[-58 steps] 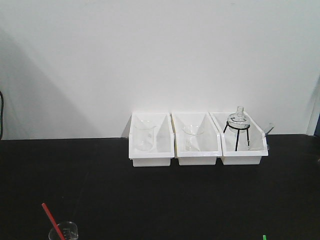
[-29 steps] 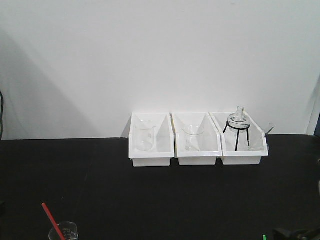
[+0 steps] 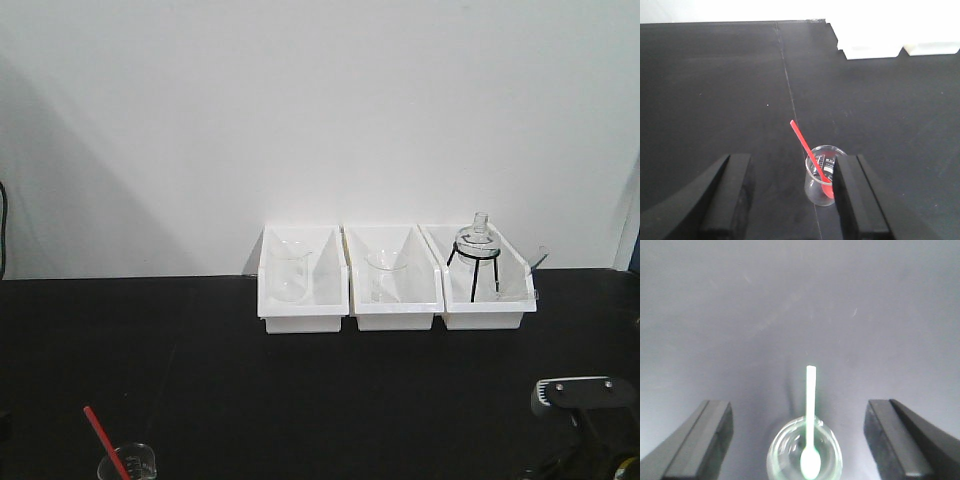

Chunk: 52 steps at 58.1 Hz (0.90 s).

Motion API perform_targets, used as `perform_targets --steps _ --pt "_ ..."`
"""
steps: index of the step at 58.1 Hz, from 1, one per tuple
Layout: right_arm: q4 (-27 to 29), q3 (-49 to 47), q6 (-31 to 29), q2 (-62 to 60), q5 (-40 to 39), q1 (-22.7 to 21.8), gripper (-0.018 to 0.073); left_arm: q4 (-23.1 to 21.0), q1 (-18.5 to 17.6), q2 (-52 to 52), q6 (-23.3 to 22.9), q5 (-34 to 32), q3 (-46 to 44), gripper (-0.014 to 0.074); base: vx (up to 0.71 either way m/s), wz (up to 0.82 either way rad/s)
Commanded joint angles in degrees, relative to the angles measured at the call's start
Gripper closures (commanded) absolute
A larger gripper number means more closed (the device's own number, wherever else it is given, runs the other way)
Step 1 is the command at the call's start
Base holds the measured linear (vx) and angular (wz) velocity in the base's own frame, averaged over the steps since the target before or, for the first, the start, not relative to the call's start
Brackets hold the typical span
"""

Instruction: Sort red and green spoons into left cabinet

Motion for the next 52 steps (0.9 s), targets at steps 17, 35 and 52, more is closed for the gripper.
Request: perform_targets --steps 17,35,52 --pt "0.5 -1.8 -1.4 7.7 -10.0 -0.1 -0.0002 -0.4 -0.1 -0.4 -0.5 -3.7 -2.1 0.0104 0.00 0.00" --pt "0.5 -1.8 -1.1 8.7 -10.7 -0.1 0.0257 -0.4 -0.1 -0.4 -0.5 -2.1 -2.1 0.0104 0.00 0.00" --pt "0.5 -1.8 -1.1 8.7 -10.9 -0.1 0.0572 -0.4 -0.1 -0.4 -0.5 -1.4 -2.1 0.0104 0.00 0.00"
